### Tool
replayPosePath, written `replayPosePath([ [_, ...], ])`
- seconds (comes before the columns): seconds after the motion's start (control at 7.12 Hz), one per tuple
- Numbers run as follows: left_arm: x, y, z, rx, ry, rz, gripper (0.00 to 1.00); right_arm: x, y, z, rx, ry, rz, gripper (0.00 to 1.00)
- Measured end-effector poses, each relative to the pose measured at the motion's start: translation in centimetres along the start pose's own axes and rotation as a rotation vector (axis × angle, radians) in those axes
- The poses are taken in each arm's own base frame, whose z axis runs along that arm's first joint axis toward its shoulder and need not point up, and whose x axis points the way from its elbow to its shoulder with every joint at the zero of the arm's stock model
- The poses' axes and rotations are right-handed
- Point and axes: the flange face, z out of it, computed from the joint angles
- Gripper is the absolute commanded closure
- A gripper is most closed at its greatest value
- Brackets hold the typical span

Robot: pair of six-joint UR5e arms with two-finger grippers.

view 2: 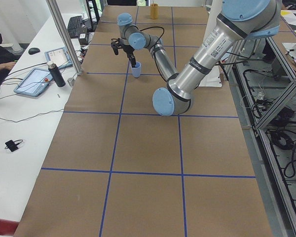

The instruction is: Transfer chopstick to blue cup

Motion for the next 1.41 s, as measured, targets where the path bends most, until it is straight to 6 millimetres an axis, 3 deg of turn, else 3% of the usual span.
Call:
replayPosePath([
  [0.42, -1.4, -1.0, -2.9, 0.033, 0.01, -0.01, 0.02, 3.9, 3.2, -1.1, -0.053, -0.047, 0.324, 0.0],
  [0.7, -2.4, -2.1, -4.7, 0.061, 0.024, -0.011, 0.02, 5.2, 5.8, -0.5, -0.065, -0.104, 0.598, 0.0],
  [0.98, -4.3, -3.8, -6.3, 0.092, 0.029, 0.011, 0.02, 5.4, 6.2, -0.2, -0.077, -0.149, 0.816, 0.0],
  [1.41, -5.0, -4.6, -6.8, 0.104, 0.027, 0.014, 0.02, 6.7, 6.6, 1.3, -0.131, -0.245, 1.072, 0.0],
])
